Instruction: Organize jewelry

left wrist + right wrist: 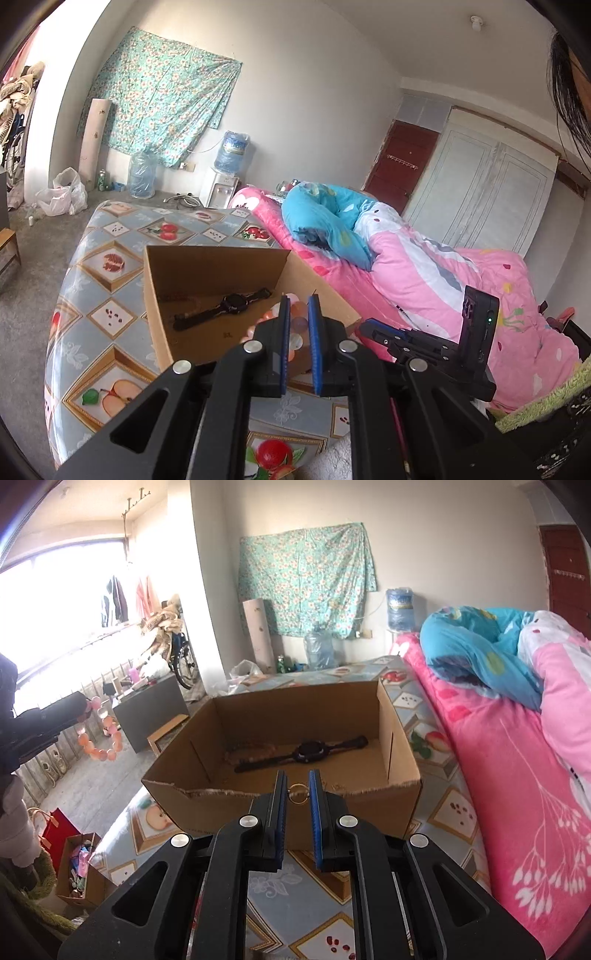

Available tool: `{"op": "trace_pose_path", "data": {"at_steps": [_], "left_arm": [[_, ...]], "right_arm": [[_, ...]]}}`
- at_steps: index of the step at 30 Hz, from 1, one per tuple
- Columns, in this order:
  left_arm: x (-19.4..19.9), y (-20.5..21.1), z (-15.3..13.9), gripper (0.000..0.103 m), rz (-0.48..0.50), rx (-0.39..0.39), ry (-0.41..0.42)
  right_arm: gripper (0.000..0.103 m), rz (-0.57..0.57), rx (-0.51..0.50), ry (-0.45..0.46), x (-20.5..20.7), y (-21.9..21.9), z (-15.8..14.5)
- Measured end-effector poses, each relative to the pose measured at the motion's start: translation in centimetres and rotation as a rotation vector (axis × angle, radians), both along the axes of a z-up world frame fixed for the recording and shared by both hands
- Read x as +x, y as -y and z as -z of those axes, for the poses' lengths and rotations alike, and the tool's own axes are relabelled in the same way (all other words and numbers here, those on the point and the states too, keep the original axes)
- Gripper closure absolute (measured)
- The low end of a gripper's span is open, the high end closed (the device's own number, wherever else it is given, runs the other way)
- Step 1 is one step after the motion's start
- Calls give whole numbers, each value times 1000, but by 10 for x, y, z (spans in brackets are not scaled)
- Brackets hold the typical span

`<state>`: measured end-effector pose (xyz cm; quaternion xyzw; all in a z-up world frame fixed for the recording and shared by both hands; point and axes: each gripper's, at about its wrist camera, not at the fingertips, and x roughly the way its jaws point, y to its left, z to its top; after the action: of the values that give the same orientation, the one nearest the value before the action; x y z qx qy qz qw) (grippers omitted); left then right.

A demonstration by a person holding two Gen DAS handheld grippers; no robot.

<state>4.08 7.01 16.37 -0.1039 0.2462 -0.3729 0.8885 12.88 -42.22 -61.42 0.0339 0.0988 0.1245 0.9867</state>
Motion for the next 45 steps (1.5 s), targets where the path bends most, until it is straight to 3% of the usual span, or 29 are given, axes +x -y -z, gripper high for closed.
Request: {"op": "trace_pose_path", "data": {"at_steps": [6,11,18,26,34,42,45], "left_arm": [[33,19,-9,94,-16,40,21],[72,37,13,94,-26,50,-61],[107,61,42,94,-45,139,-142],[124,74,64,94,-68,226,-219],[132,78,68,94,-77,261,-243],[139,79,70,94,-66,298,-271],[143,84,76,94,-63,351,-283]], "right_arm": [[93,-60,4,2,25,13,-33],[93,-106,-38,-89,72,16,-53],[93,-127,-155,-242,144,14,-58],[91,-135,-229,-326,188,10,-57],[90,-135,-121,-315,192,38,-64],[81,-131,58,-210,149,73,-80],[79,-133,102,-193,139,77,-77]]}}
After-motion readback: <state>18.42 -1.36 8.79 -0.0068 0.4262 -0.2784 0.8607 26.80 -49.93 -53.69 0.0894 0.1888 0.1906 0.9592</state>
